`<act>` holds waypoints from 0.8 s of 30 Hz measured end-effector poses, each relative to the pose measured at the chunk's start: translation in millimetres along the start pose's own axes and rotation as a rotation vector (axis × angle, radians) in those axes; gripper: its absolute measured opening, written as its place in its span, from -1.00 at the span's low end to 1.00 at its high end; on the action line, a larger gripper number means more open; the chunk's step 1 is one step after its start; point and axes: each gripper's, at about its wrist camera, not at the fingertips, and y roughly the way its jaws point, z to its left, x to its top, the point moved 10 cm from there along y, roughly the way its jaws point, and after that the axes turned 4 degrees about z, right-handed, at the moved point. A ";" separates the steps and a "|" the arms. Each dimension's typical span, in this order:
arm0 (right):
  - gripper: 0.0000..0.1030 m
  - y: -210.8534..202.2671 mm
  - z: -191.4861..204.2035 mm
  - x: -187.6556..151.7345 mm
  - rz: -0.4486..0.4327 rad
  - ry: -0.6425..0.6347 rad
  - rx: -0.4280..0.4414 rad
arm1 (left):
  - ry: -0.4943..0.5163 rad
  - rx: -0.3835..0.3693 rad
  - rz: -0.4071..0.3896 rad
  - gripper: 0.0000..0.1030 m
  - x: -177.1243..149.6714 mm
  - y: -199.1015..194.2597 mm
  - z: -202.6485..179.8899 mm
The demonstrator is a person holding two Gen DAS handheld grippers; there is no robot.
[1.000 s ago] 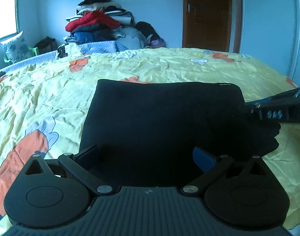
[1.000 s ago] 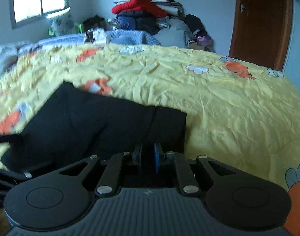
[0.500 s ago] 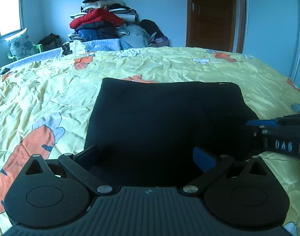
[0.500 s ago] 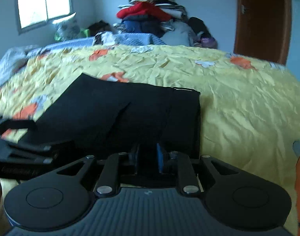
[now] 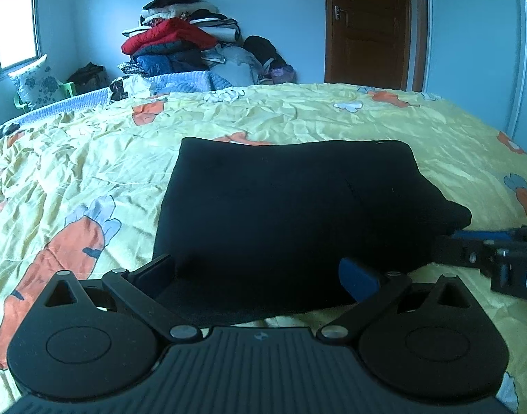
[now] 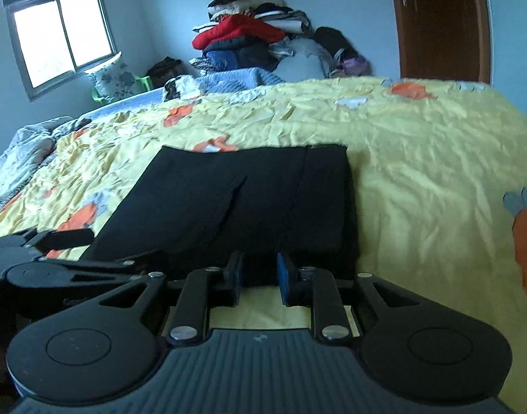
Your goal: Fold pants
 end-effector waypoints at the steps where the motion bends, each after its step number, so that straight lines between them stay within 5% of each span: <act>1: -0.53 -0.8 1.8 -3.3 0.006 0.004 0.008 | 0.001 0.002 -0.001 1.00 -1.0 -1.5 0.3; 13: -0.45 -9.8 23.2 -27.3 0.054 0.032 0.109 | 0.000 0.084 0.011 0.99 -31.7 -17.3 14.0; 24: -0.45 -4.2 21.0 -44.6 0.060 -0.028 0.011 | -0.040 0.045 0.030 1.00 -53.4 -21.9 17.7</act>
